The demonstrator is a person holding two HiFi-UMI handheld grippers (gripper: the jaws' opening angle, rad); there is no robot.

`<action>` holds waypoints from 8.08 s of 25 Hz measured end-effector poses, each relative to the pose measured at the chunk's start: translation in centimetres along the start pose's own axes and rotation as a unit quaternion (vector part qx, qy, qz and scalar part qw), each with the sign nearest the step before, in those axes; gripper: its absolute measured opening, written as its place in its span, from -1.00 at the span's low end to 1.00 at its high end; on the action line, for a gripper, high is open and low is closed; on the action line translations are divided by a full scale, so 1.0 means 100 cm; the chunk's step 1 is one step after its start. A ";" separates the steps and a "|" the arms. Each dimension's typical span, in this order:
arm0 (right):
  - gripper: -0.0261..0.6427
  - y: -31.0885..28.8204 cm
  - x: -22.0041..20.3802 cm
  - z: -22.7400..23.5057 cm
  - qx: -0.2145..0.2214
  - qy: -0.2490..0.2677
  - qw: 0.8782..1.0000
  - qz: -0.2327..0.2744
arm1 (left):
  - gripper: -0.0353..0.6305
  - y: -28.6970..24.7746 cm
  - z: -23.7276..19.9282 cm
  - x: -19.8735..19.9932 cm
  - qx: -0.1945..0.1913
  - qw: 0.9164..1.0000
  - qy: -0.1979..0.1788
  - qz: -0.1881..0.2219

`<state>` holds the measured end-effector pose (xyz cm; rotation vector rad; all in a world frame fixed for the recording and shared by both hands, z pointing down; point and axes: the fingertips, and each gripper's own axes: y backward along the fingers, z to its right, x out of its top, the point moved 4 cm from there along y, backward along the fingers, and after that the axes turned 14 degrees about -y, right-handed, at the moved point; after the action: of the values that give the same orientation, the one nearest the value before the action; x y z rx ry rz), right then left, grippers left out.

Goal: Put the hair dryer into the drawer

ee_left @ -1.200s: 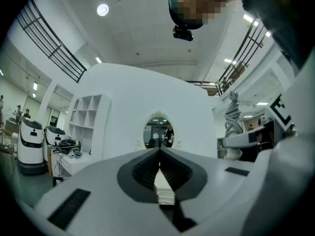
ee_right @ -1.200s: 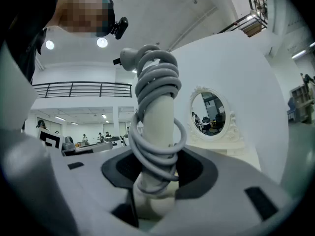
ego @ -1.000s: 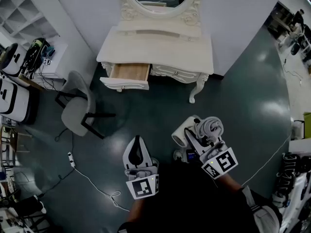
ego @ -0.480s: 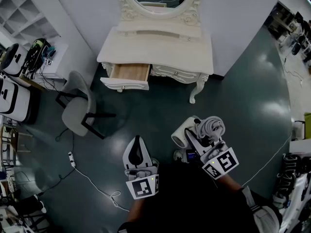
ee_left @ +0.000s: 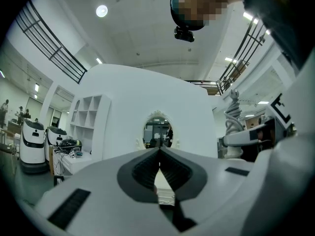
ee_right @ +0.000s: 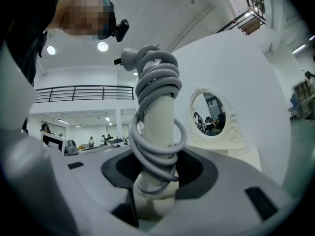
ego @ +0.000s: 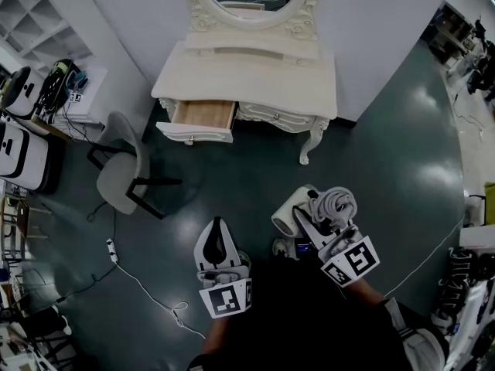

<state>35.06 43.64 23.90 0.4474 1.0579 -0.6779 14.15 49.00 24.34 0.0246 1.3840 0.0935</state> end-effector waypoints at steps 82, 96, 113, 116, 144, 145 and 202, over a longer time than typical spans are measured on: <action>-0.35 -0.429 -0.018 0.024 -0.021 0.019 0.999 -0.023 | -0.82 -0.268 -0.294 -0.108 -0.001 0.999 0.020 -0.032; -0.35 -0.515 -0.012 0.099 0.018 0.026 0.998 -0.059 | -0.82 -0.369 -0.280 -0.120 0.010 0.998 0.004 -0.056; -0.35 -0.538 -0.016 0.144 -0.079 0.036 0.995 -0.052 | -0.82 -0.464 -0.278 -0.134 -0.108 0.993 0.012 -0.043; -0.35 -0.542 -0.014 0.146 -0.118 0.037 0.992 -0.042 | -0.82 -0.485 -0.288 -0.135 -0.143 0.989 0.018 -0.032; -0.35 -0.586 -0.114 0.169 -0.133 0.076 0.984 -0.091 | -0.82 -0.535 -0.304 -0.210 -0.262 0.963 0.010 -0.062; -0.35 -0.587 -0.121 0.171 -0.127 0.078 0.984 -0.098 | -0.82 -0.533 -0.304 -0.215 -0.260 0.963 0.010 -0.067; -0.35 -0.602 -0.397 0.251 -0.064 0.187 0.865 -0.461 | -0.82 -0.522 -0.302 -0.317 -0.258 0.953 0.028 -0.154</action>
<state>-3.64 -3.89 69.42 -0.0949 1.6936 -1.3912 -18.62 -6.64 46.01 -0.6331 1.3693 0.1944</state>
